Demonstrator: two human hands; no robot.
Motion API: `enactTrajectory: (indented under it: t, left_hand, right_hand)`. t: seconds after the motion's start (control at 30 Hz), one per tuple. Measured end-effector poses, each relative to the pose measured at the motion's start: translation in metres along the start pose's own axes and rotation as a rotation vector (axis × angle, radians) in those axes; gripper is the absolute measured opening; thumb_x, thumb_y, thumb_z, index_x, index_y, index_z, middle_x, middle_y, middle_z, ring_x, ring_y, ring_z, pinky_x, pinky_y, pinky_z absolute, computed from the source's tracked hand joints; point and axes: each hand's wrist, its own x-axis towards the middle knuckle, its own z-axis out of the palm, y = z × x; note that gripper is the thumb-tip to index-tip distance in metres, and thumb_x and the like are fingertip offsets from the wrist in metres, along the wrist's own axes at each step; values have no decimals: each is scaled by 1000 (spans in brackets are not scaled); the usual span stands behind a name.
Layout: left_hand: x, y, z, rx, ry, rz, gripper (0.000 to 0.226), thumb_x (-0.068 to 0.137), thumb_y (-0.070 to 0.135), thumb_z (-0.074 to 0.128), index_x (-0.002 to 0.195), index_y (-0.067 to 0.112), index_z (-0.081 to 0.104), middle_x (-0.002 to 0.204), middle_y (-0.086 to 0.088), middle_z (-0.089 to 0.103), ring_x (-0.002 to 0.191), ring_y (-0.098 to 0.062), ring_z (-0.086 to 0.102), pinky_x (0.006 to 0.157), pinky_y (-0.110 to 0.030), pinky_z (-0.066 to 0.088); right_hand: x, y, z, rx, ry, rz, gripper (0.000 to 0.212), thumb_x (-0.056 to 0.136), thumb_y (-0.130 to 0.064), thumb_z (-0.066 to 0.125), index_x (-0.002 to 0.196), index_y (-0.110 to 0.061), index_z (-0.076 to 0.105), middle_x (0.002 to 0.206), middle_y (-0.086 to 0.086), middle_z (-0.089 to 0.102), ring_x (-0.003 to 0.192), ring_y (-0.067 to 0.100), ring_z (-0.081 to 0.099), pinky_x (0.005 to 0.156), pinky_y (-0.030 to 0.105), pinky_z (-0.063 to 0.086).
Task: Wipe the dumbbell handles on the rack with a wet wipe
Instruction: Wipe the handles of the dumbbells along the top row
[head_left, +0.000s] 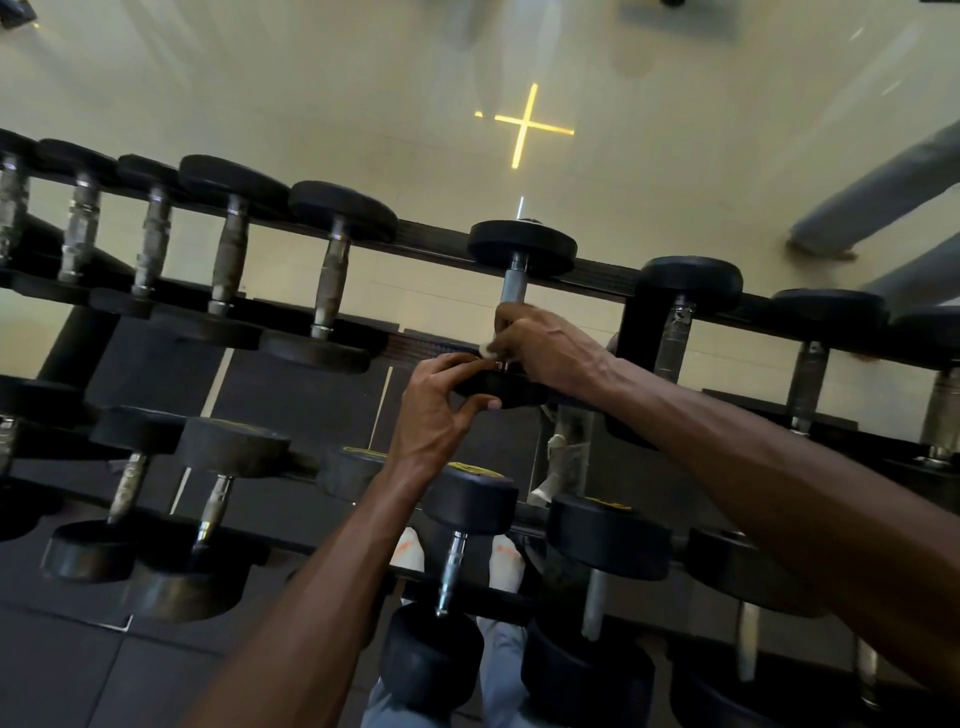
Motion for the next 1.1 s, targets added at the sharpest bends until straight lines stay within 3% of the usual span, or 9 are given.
enactTrajectory:
  t: [0.1, 0.17, 0.3, 0.37, 0.5, 0.6, 0.77, 0.97, 1.1]
  left_hand:
    - [1, 1, 0, -9, 5, 11, 47, 79, 31, 87, 124, 23, 74, 127, 0, 66, 121, -17, 54, 103, -29, 44]
    - [1, 1, 0, -7, 8, 5, 47, 80, 31, 87, 124, 22, 74, 128, -1, 66, 122, -17, 53, 103, -28, 43]
    - [-1, 0, 1, -5, 0, 0, 50, 81, 32, 86, 128, 22, 72, 130, -5, 65, 124, -20, 53, 104, -31, 44]
    - [-1, 0, 2, 2, -5, -3, 50, 81, 33, 85, 129, 23, 71, 131, -5, 64, 124, -20, 52, 104, -32, 45]
    - [1, 1, 2, -3, 19, 21, 46, 79, 32, 87, 123, 23, 75, 127, 0, 67, 120, -18, 54, 100, -25, 41]
    - [2, -2, 3, 7, 20, 18, 45, 79, 33, 86, 123, 25, 75, 127, 1, 67, 120, -18, 54, 99, -22, 38]
    - [2, -3, 4, 9, -1, 1, 48, 80, 36, 85, 126, 28, 73, 129, 2, 65, 123, -15, 52, 101, -20, 38]
    - [3, -3, 2, 2, -9, -5, 50, 80, 37, 85, 128, 27, 73, 130, 2, 65, 123, -15, 51, 102, -25, 41]
    - [2, -2, 2, -2, -5, -3, 51, 80, 36, 86, 128, 25, 73, 130, 0, 65, 124, -16, 51, 101, -23, 39]
  right_hand:
    - [16, 14, -6, 60, 213, 157, 15, 97, -11, 64, 100, -2, 75, 99, 5, 58, 83, 16, 58, 68, 26, 50]
    - [20, 14, -3, 32, 244, 151, 17, 95, -6, 65, 107, -2, 77, 103, 8, 59, 86, 20, 61, 71, 28, 53]
    - [0, 0, 5, 10, -33, -48, 19, 96, -30, 67, 97, -15, 77, 96, -4, 55, 79, 9, 53, 76, 21, 39]
    - [-4, 5, 2, -5, -83, -76, 21, 96, -35, 65, 98, -17, 76, 95, -6, 56, 79, 7, 54, 75, 23, 45]
    - [7, 27, -4, 102, 252, 124, 16, 93, -4, 68, 105, -7, 78, 105, 2, 63, 88, 9, 58, 78, 18, 49]
    - [8, 23, 5, 157, 371, 262, 19, 90, -1, 71, 107, -8, 78, 105, 2, 65, 90, 8, 58, 81, 23, 53]
    - [-12, -4, 14, 64, 106, 43, 18, 96, -12, 65, 106, -8, 78, 98, 4, 64, 84, 19, 63, 78, 31, 54]
    - [-8, 3, 0, -26, -138, -56, 26, 96, -44, 60, 103, -24, 74, 96, -6, 53, 80, 10, 56, 76, 33, 53]
    - [-7, 4, -4, -51, -217, -97, 32, 95, -51, 55, 97, -23, 69, 96, -6, 48, 81, 11, 52, 74, 34, 50]
